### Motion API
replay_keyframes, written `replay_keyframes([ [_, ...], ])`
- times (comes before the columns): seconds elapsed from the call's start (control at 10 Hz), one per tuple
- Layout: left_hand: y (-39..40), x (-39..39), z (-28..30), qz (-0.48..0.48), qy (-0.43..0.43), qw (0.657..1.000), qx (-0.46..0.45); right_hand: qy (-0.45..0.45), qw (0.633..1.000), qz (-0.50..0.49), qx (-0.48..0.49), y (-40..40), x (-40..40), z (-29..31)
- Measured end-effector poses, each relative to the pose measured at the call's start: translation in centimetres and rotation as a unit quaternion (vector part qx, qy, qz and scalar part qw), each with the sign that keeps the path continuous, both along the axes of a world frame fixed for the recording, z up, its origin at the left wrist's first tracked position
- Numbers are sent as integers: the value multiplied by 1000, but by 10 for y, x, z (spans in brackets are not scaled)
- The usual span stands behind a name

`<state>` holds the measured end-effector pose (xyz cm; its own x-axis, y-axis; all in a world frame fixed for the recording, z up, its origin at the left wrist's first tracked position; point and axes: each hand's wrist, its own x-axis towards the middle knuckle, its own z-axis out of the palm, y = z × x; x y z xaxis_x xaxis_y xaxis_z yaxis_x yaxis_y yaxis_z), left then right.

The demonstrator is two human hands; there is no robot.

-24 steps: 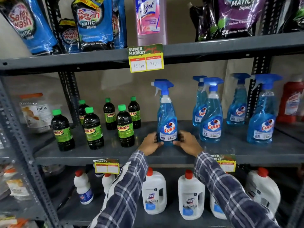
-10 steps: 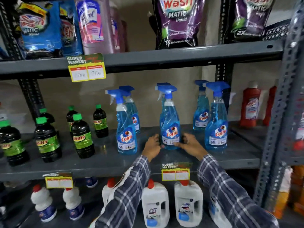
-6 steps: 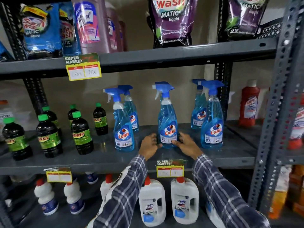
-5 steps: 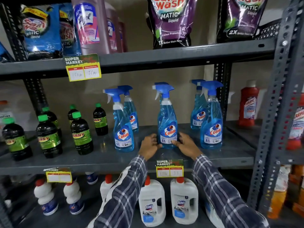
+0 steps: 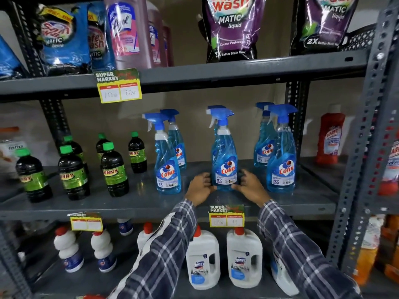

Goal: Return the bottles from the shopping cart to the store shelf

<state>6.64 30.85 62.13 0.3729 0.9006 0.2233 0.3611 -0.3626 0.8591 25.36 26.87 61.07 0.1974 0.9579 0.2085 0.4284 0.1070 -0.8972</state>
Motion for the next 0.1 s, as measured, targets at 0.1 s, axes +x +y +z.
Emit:
replay_keyframes([
  [0.1, -17, -17, -7, 31, 64, 989, 130, -82, 991, -86, 68, -21, -15, -2],
])
